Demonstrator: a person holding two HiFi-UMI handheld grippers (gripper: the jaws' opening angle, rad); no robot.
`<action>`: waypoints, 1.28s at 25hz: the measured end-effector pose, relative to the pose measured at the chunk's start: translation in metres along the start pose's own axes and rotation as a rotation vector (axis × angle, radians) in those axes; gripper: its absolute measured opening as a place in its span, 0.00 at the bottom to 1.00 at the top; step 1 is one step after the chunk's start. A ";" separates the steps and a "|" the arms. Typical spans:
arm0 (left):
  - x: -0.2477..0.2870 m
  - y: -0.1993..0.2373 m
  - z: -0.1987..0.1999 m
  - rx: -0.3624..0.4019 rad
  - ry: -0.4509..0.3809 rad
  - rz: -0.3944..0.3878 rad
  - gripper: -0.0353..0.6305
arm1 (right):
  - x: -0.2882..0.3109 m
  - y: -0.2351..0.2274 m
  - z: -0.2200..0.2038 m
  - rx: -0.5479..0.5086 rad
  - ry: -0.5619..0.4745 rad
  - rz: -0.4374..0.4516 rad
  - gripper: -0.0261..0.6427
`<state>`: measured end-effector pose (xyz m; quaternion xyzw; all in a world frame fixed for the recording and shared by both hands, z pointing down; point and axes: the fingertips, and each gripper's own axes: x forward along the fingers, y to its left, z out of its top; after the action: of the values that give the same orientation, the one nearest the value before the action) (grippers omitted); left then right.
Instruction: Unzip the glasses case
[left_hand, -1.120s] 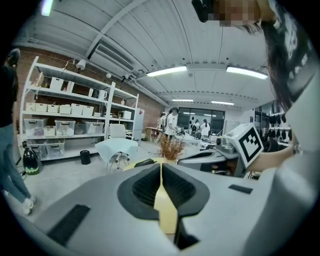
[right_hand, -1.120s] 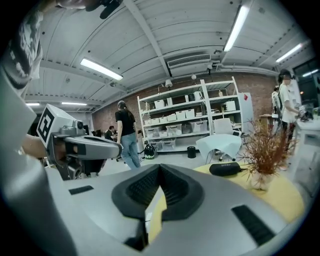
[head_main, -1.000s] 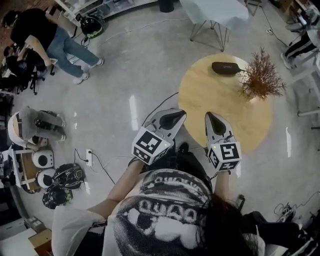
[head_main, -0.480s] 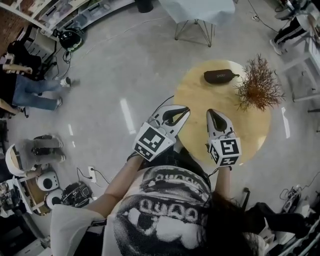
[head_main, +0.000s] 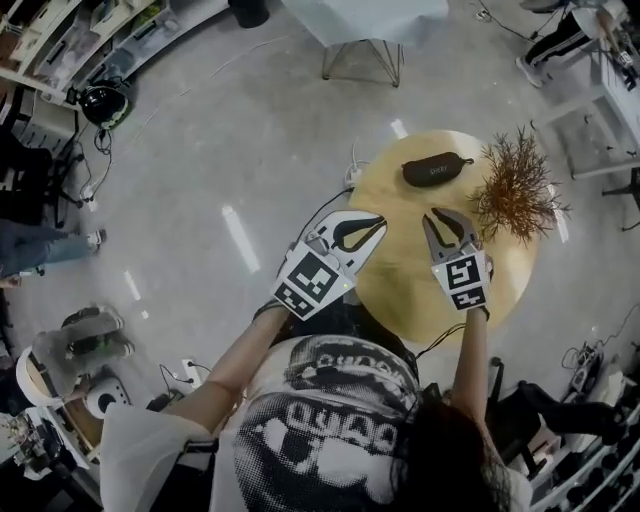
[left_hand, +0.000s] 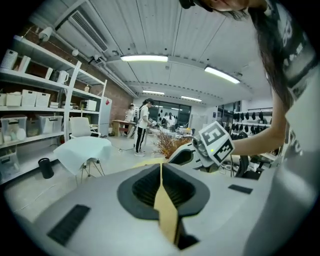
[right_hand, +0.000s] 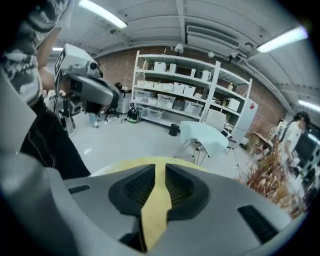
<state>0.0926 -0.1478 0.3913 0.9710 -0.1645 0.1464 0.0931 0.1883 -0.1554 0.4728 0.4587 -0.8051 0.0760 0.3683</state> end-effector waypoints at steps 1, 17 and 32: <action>0.003 0.004 -0.001 0.004 0.006 -0.013 0.08 | 0.007 -0.005 -0.002 -0.036 0.030 0.008 0.13; 0.033 0.064 -0.022 0.006 0.071 -0.096 0.08 | 0.100 -0.050 -0.043 -0.557 0.444 0.315 0.39; 0.035 0.098 -0.046 -0.009 0.130 -0.059 0.08 | 0.144 -0.080 -0.093 -0.784 0.773 0.603 0.52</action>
<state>0.0787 -0.2390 0.4592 0.9634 -0.1302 0.2057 0.1124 0.2561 -0.2564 0.6180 -0.0185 -0.6758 0.0359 0.7360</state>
